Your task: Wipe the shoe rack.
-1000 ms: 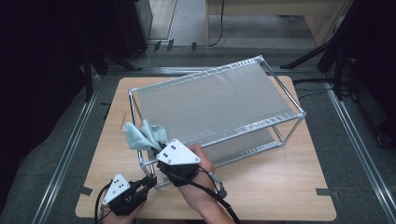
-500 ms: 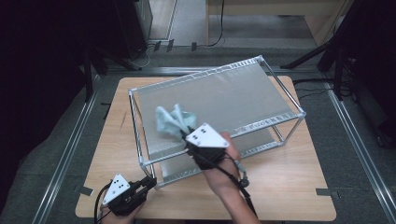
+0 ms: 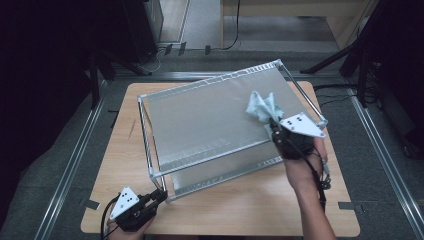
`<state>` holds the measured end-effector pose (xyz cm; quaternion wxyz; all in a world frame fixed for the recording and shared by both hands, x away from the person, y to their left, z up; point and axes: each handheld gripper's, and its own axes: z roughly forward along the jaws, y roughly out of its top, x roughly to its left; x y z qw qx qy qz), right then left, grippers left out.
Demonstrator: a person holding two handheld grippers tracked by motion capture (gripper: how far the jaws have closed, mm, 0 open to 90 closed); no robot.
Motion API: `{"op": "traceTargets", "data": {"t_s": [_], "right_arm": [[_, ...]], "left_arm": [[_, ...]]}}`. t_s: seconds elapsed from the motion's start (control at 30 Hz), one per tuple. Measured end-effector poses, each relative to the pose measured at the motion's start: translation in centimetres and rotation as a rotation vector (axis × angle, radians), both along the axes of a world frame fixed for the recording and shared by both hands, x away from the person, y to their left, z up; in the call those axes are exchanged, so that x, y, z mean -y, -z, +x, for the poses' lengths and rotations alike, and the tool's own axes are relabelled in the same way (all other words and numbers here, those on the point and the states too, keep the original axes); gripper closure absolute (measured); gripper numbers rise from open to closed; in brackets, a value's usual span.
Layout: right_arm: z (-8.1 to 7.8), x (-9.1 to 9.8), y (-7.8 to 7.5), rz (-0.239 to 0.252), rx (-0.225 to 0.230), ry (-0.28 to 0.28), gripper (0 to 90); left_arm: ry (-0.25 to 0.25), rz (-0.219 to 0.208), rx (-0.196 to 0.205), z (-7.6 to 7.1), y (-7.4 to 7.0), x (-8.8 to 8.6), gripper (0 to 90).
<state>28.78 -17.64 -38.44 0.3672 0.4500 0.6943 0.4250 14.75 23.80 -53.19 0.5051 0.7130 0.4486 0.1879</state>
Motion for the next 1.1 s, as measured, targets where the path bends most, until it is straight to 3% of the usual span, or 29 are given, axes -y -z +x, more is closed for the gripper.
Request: {"op": "traceTargets", "data": {"t_s": [0.2, 0.3, 0.43, 0.7, 1.1], "right_arm": [[1.2, 4.2, -0.2, 0.034, -0.01, 0.133, 81.4], [1.4, 5.1, -0.3, 0.031, -0.002, 0.178, 81.3], [1.2, 4.9, -0.2, 0.034, -0.002, 0.17, 81.1], [0.2, 1.1, 0.0, 0.054, -0.012, 0.054, 80.8], [-2.3, -7.7, 0.2, 0.086, -0.035, -0.197, 81.0]], "left_arm": [[0.001, 0.0, -0.002, 0.0, 0.1, 0.0, 76.9], [0.0, 0.0, -0.003, 0.0, 0.1, 0.0, 76.9], [-0.002, 0.0, -0.003, 0.0, 0.1, 0.0, 76.9], [-0.004, -0.001, -0.003, 0.1, 0.1, 0.1, 76.9], [0.001, -0.008, -0.003, 0.2, 0.1, 0.4, 76.8]]}}
